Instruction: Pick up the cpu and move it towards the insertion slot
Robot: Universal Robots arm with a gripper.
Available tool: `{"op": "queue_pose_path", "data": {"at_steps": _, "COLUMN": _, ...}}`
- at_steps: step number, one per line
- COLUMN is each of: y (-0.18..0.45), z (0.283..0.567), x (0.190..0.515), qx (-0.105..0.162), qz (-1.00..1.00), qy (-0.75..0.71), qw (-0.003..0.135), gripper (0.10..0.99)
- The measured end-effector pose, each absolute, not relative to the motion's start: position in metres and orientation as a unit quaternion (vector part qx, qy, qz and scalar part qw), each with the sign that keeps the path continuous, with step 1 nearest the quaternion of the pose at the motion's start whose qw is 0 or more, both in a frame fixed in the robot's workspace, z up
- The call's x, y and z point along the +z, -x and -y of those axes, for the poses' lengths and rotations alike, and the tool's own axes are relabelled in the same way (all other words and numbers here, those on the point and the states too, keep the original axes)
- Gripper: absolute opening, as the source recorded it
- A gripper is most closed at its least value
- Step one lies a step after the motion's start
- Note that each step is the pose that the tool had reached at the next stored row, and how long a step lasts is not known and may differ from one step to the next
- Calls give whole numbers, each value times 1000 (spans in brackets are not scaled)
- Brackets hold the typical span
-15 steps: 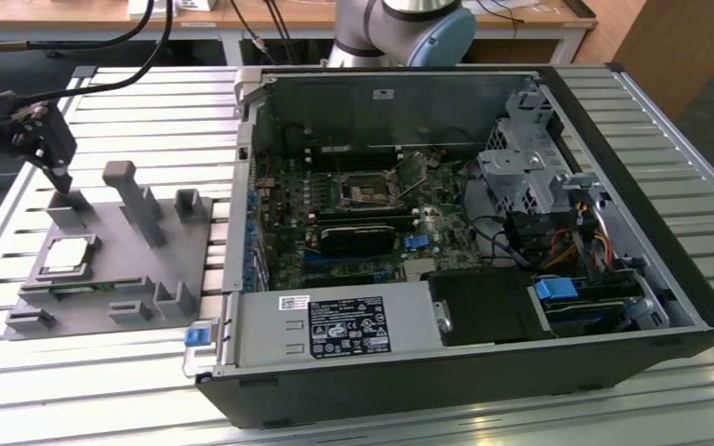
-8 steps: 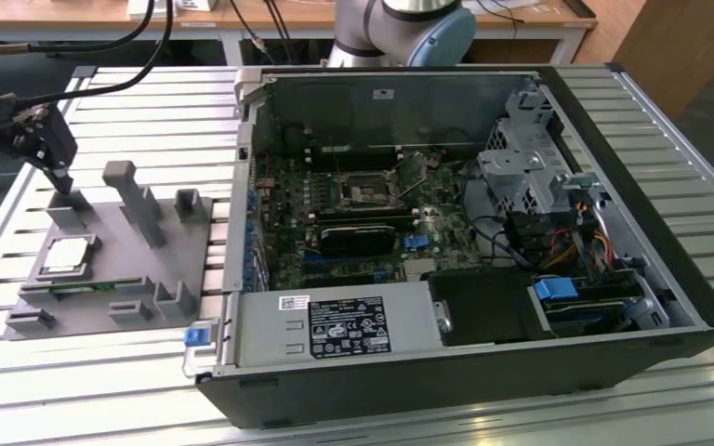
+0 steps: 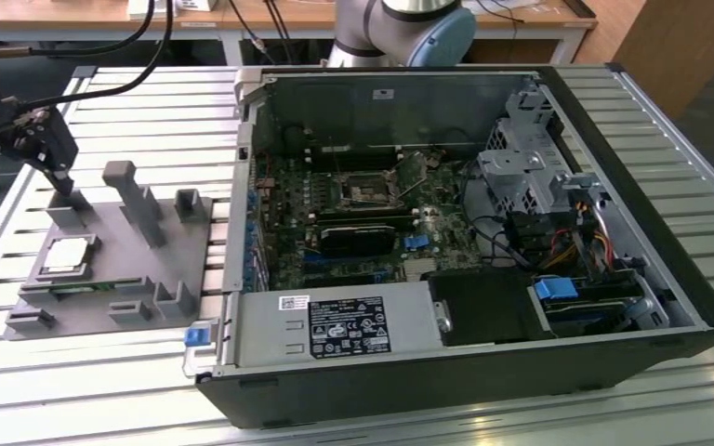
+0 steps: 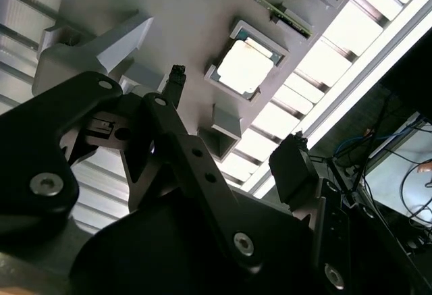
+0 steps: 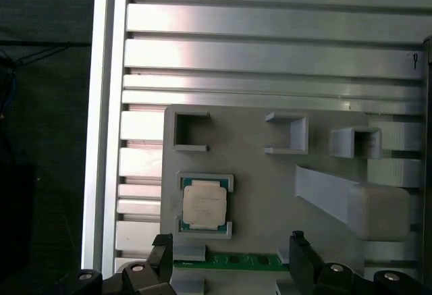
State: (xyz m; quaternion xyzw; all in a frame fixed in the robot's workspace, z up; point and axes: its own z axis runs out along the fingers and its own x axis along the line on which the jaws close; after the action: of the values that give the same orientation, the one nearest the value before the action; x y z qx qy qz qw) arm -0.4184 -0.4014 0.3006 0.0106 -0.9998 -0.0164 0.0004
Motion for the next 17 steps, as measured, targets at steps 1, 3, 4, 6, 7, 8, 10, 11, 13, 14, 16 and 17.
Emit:
{"op": "queue_pose_path", "data": {"at_steps": 1, "y": 418, "z": 401, "x": 301, "qx": -16, "qz": 1000, "qy": -11, "qw": 1, "gripper": 776}}
{"op": "queue_pose_path", "data": {"at_steps": 3, "y": 418, "z": 401, "x": 300, "qx": -16, "qz": 1000, "qy": -11, "qw": 0, "gripper": 776}}
{"op": "queue_pose_path", "data": {"at_steps": 4, "y": 418, "z": 401, "x": 300, "qx": -16, "qz": 1000, "qy": -11, "qw": 0, "gripper": 776}}
{"op": "queue_pose_path", "data": {"at_steps": 6, "y": 418, "z": 401, "x": 299, "qx": -16, "qz": 1000, "qy": -11, "qw": 0, "gripper": 776}}
{"op": "queue_pose_path", "data": {"at_steps": 7, "y": 419, "z": 401, "x": 299, "qx": -16, "qz": 1000, "qy": -11, "qw": 0, "gripper": 776}}
{"op": "queue_pose_path", "data": {"at_steps": 8, "y": 418, "z": 401, "x": 299, "qx": -16, "qz": 1000, "qy": -11, "qw": 0, "gripper": 776}}
{"op": "queue_pose_path", "data": {"at_steps": 10, "y": 418, "z": 401, "x": 298, "qx": -16, "qz": 1000, "qy": -11, "qw": 0, "gripper": 776}}
{"op": "queue_pose_path", "data": {"at_steps": 11, "y": 418, "z": 401, "x": 298, "qx": -16, "qz": 1000, "qy": -11, "qw": 0, "gripper": 776}}
{"op": "queue_pose_path", "data": {"at_steps": 13, "y": 418, "z": 401, "x": 297, "qx": -16, "qz": 1000, "qy": -11, "qw": 0, "gripper": 776}}
{"op": "queue_pose_path", "data": {"at_steps": 14, "y": 418, "z": 401, "x": 297, "qx": -16, "qz": 1000, "qy": -11, "qw": 0, "gripper": 776}}
{"op": "queue_pose_path", "data": {"at_steps": 16, "y": 419, "z": 401, "x": 296, "qx": -16, "qz": 1000, "qy": -11, "qw": 0, "gripper": 776}}
{"op": "queue_pose_path", "data": {"at_steps": 17, "y": 419, "z": 402, "x": 295, "qx": -16, "qz": 1000, "qy": -11, "qw": 0, "gripper": 776}}
